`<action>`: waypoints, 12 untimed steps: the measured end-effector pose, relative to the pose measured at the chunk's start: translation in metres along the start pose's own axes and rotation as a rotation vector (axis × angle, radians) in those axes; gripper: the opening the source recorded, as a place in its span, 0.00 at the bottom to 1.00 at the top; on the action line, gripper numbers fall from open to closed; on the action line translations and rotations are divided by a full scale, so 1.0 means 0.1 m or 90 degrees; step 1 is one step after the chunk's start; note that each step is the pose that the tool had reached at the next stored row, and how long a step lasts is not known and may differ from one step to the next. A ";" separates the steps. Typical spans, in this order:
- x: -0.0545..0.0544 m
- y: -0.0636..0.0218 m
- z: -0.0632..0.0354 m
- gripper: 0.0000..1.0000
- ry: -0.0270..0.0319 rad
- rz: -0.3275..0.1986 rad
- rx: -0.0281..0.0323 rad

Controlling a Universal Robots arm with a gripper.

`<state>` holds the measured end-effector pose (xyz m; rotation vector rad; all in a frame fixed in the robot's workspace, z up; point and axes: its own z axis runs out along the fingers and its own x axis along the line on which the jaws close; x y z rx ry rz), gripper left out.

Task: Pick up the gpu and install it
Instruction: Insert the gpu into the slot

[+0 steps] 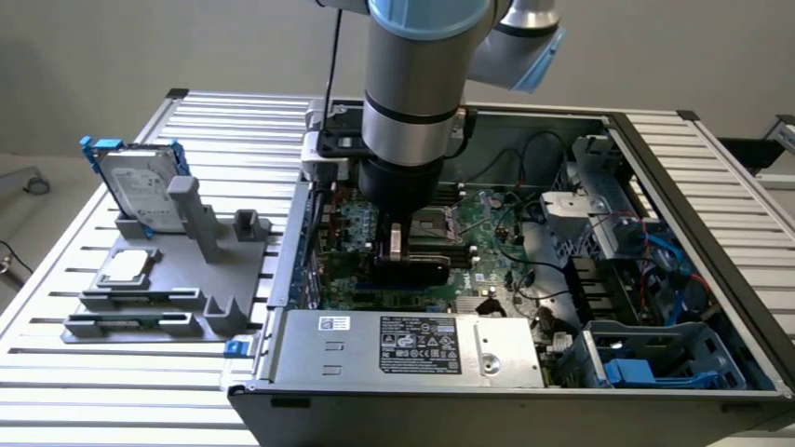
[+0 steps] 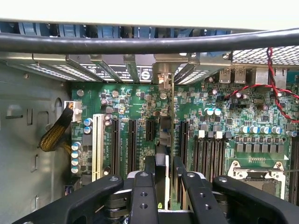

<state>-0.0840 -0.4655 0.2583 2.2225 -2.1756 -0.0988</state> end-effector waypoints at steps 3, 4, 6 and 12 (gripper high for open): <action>0.00 -0.001 0.001 0.27 0.0000 0.000 0.0000; 0.00 -0.001 0.001 0.27 0.0000 0.000 0.0000; 0.00 -0.003 0.002 0.27 0.0000 0.000 0.0000; 0.00 -0.005 0.002 0.34 0.0000 0.000 0.0000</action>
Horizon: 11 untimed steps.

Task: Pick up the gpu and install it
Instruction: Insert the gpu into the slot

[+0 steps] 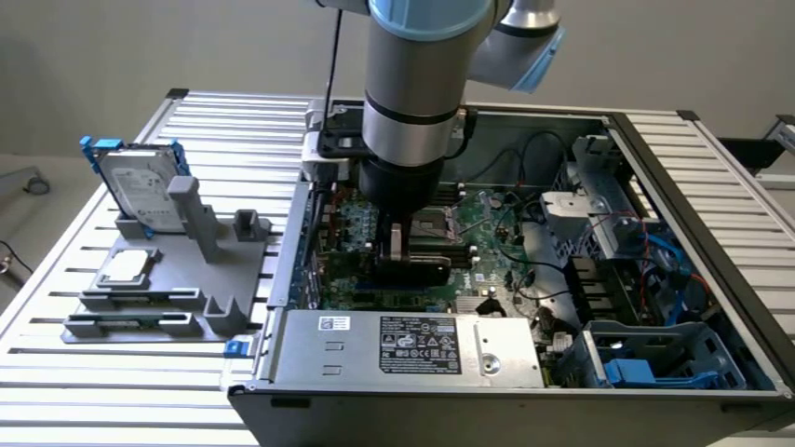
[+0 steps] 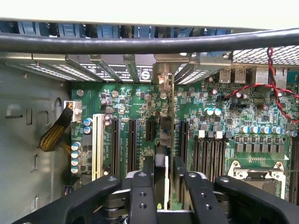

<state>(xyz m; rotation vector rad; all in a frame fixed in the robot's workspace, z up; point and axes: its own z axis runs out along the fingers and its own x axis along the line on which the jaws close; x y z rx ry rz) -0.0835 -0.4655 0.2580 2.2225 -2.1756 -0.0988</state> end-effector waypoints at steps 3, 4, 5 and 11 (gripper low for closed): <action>0.00 0.000 0.000 0.41 0.0000 0.000 0.0000; 0.00 0.000 0.000 0.41 -0.0001 0.000 0.0000; 0.00 0.001 -0.007 0.41 0.0000 0.000 -0.0002; 0.00 0.010 -0.153 0.41 -0.0001 0.000 -0.0025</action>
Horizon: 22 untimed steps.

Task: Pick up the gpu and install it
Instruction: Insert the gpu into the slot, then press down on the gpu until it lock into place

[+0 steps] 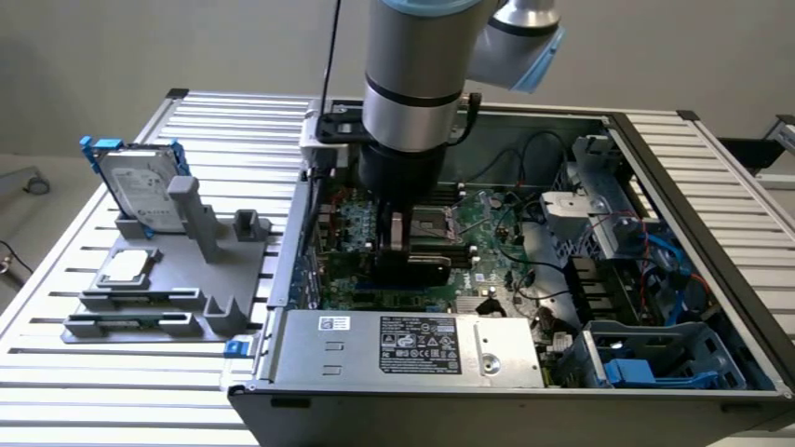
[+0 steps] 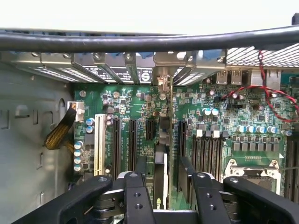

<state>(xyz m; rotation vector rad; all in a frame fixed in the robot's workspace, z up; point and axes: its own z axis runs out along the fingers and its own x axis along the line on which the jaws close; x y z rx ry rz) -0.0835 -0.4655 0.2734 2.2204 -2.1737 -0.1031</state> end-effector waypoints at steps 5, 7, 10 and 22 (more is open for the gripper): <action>-0.01 0.015 -0.218 0.41 -0.0001 0.000 -0.0020; -0.01 0.020 -0.296 0.41 -0.0002 0.000 -0.0031; -0.01 0.023 -0.333 0.26 -0.0001 0.000 -0.0040; -0.01 0.023 -0.334 0.11 0.0001 0.000 -0.0043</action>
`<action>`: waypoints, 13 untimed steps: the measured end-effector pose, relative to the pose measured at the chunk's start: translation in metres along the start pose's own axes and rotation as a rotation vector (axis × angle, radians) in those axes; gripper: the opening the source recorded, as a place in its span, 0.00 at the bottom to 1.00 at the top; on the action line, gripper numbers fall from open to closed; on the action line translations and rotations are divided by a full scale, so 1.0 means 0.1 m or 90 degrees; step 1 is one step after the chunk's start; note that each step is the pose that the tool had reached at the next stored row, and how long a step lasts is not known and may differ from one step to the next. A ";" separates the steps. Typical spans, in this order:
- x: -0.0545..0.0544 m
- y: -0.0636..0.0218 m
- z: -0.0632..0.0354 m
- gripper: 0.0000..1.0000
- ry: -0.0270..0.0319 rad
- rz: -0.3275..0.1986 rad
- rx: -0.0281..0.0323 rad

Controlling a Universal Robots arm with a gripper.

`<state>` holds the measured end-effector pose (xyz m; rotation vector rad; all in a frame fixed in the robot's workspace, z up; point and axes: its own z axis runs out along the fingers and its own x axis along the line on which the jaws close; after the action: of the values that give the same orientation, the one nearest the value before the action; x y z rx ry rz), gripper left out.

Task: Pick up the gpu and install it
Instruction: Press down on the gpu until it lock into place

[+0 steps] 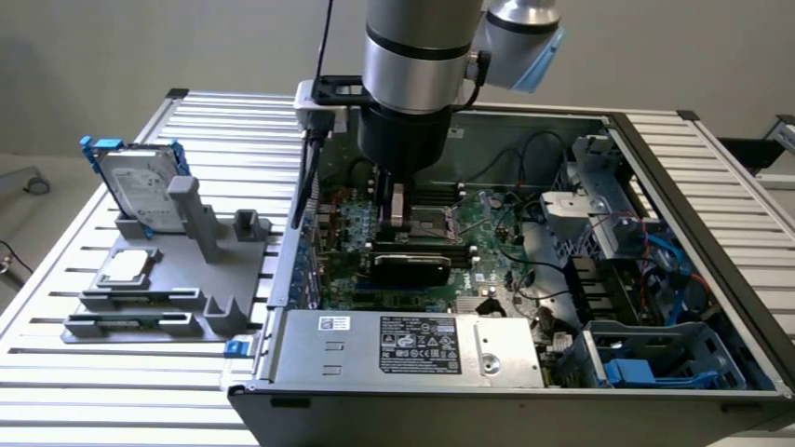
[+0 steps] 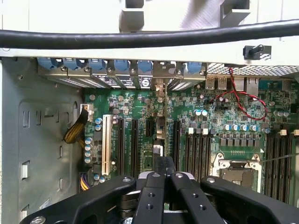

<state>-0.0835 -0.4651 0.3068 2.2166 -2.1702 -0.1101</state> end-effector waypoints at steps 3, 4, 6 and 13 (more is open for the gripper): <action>0.00 0.000 0.000 0.11 0.0000 0.000 0.0000; 0.00 0.000 0.000 0.11 0.0000 0.000 0.0000; 0.00 0.000 0.000 0.11 0.0000 0.000 0.0000; 0.00 0.003 0.006 0.11 0.0001 0.000 0.0003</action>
<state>-0.0839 -0.4651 0.3062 2.2169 -2.1703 -0.1095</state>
